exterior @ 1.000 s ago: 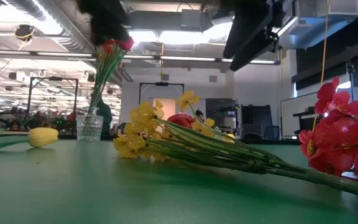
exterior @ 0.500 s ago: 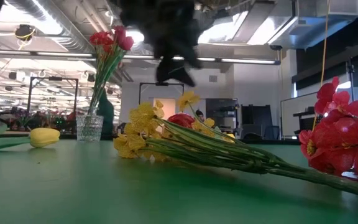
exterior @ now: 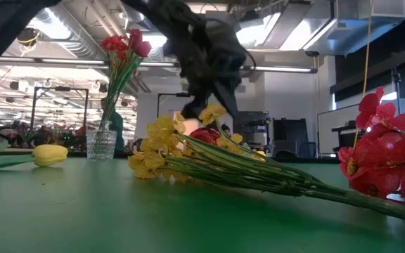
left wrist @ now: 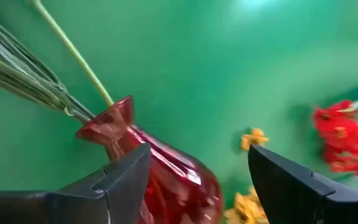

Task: Sort flowers into vase by color
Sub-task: Put the red vase containing the yellow flowers on the center of the table upright

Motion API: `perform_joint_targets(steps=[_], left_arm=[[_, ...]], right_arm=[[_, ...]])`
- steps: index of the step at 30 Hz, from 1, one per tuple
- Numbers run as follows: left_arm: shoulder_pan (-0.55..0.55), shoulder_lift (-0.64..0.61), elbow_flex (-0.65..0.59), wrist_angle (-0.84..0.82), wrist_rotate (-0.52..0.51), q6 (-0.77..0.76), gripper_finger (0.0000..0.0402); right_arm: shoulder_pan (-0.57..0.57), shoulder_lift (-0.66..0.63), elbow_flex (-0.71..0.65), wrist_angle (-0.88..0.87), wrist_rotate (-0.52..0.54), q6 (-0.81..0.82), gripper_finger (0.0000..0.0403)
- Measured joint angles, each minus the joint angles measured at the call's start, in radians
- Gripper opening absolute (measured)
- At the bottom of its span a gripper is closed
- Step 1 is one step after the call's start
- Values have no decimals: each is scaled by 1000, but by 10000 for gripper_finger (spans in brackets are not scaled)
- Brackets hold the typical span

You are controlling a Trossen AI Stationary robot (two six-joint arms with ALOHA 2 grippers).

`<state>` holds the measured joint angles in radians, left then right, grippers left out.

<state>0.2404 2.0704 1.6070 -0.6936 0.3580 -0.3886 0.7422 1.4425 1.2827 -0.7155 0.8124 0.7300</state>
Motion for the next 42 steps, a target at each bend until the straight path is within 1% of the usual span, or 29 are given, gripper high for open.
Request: perform_joint_targets(steps=[5,10,14,16,19,22,25,28,34,42], left_arm=[[0,44,4,22,3,-28,265],[8,53,6,21,-16,-56,265],[10,55,9,2,-33,-54,265],[12,58,31,-45,-47,-46,265],[11,64,81,-123,-103,-17,265],[-2,65,141,-205,-228,18,265],[-16,61,161,-246,-341,35,265],[-25,68,160,-267,-368,35,265],[-44,90,156,-244,-393,34,265],[-54,179,155,-251,-463,33,265]], right_arm=[[0,0,0,-1,0,-1,220],[0,0,0,-2,-5,-1,220],[0,0,0,-1,-11,-1,220],[0,0,0,-1,-11,-1,220],[-1,0,0,-1,-11,-1,220],[-1,0,0,-1,-11,-1,220],[-1,0,0,0,-11,-1,220],[-1,0,-1,0,-12,-1,220],[-1,0,-1,0,-12,0,220],[-3,0,-2,-1,-13,4,220]])
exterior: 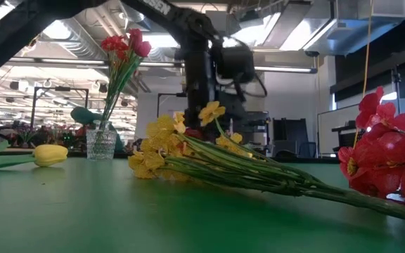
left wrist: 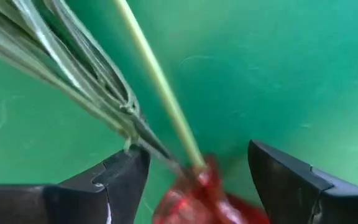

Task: Sort flowers into vase by color
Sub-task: Put the red vase containing the yellow flowers on the center of the table upright

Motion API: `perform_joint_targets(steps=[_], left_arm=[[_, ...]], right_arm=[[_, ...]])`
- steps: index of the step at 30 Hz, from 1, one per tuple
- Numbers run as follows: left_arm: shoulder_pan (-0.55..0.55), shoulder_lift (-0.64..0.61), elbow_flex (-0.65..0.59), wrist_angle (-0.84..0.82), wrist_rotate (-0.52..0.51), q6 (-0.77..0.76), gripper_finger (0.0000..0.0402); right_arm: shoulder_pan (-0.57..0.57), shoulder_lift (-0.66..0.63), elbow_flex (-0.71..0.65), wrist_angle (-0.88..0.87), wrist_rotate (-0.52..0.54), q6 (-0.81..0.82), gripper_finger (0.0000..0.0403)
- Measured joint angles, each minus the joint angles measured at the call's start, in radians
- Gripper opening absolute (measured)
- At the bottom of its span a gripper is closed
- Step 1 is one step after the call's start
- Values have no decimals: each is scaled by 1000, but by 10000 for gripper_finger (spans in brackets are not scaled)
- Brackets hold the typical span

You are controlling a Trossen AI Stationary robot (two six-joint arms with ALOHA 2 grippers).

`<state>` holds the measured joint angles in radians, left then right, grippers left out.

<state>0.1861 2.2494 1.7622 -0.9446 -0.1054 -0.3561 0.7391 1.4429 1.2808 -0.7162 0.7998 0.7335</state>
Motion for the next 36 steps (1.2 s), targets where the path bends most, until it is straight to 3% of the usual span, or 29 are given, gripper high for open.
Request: perform_joint_targets(steps=[7,11,19,27,36], left_arm=[[0,37,5,2,-4,-1,263],[-1,34,4,3,-5,-2,238],[0,36,2,3,-18,-13,131],[-12,37,2,-1,-106,-3,15],[-23,15,53,-36,-215,30,5]], right_arm=[[0,0,0,-1,0,1,220],[0,0,0,-2,0,1,220],[0,0,0,-6,0,3,220],[0,0,0,-11,0,2,220],[0,0,0,-13,0,2,220]])
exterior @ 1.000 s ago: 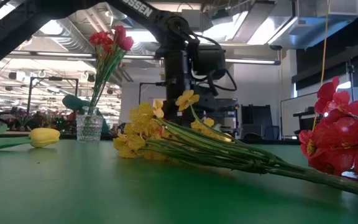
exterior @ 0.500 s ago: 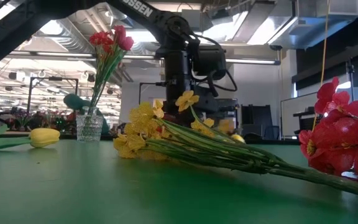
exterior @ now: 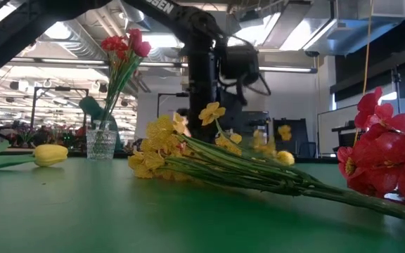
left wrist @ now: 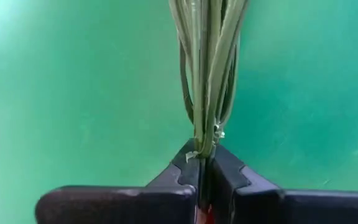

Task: Sort flowers into vase by color
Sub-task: Put the red vase containing the yellow flowers on the center of the table upright

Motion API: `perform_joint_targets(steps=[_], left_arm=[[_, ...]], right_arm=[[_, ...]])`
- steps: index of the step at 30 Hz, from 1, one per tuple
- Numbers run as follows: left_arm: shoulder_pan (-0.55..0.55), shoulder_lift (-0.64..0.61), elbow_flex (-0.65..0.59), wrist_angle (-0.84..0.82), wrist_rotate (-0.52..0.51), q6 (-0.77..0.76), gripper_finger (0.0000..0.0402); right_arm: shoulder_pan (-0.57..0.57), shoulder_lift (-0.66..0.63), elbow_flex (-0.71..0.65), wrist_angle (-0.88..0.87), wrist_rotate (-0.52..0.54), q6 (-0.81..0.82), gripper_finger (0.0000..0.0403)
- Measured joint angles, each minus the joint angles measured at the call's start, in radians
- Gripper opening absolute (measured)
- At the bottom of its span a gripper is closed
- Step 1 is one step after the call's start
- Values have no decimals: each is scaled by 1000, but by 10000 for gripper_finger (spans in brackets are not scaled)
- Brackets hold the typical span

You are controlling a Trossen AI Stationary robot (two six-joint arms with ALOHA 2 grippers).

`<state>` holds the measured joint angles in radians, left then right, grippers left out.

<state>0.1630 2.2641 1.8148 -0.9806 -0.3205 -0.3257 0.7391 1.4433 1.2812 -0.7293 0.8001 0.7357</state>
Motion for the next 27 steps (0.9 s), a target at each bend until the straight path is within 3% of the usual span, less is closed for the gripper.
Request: perform_joint_targets(steps=[17,27], left_arm=[[-109,-277,38,-5,-69,13,4],[-294,-559,-102,-40,-310,-67,4]], right_arm=[[2,0,0,-15,-7,29,220],[2,0,1,-21,-8,47,220]])
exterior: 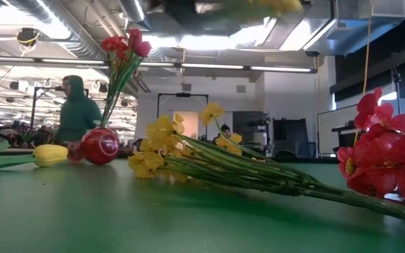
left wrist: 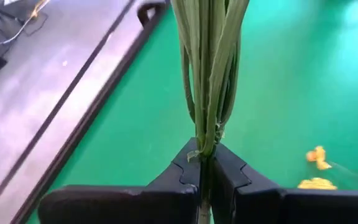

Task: Sort flowers into vase by color
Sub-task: Put the red vase containing the yellow flowers on the center of the table upright

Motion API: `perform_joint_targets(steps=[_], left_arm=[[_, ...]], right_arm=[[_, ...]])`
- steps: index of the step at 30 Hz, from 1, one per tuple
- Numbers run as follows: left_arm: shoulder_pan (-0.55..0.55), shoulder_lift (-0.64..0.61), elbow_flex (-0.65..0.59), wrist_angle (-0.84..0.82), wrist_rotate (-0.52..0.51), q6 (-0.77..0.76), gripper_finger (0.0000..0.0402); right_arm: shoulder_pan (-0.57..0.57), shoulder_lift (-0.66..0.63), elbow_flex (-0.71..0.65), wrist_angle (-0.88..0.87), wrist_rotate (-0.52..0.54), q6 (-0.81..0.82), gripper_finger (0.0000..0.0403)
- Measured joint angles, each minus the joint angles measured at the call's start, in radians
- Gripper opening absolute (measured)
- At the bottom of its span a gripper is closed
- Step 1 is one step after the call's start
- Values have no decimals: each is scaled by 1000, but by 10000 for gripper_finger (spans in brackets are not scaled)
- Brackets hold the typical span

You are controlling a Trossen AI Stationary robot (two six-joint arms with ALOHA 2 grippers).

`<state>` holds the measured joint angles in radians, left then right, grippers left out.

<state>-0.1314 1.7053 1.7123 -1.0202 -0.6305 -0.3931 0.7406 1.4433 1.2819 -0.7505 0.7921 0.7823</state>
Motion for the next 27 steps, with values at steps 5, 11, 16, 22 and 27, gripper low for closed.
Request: perform_joint_targets(steps=[5,11,16,22,27], left_arm=[[-83,-186,-103,37,-17,-71,4],[-202,-419,-338,201,-87,-137,4],[-262,-591,-618,476,-84,-148,4],[-300,-735,-871,828,-80,-62,4],[-320,-817,-975,968,-81,-19,4]], right_arm=[[0,0,0,-3,7,-1,220],[-1,0,0,-2,62,-4,220],[-26,6,1,5,148,-49,220],[-201,63,1,169,-1,-253,220],[-398,128,1,333,-229,-498,220]])
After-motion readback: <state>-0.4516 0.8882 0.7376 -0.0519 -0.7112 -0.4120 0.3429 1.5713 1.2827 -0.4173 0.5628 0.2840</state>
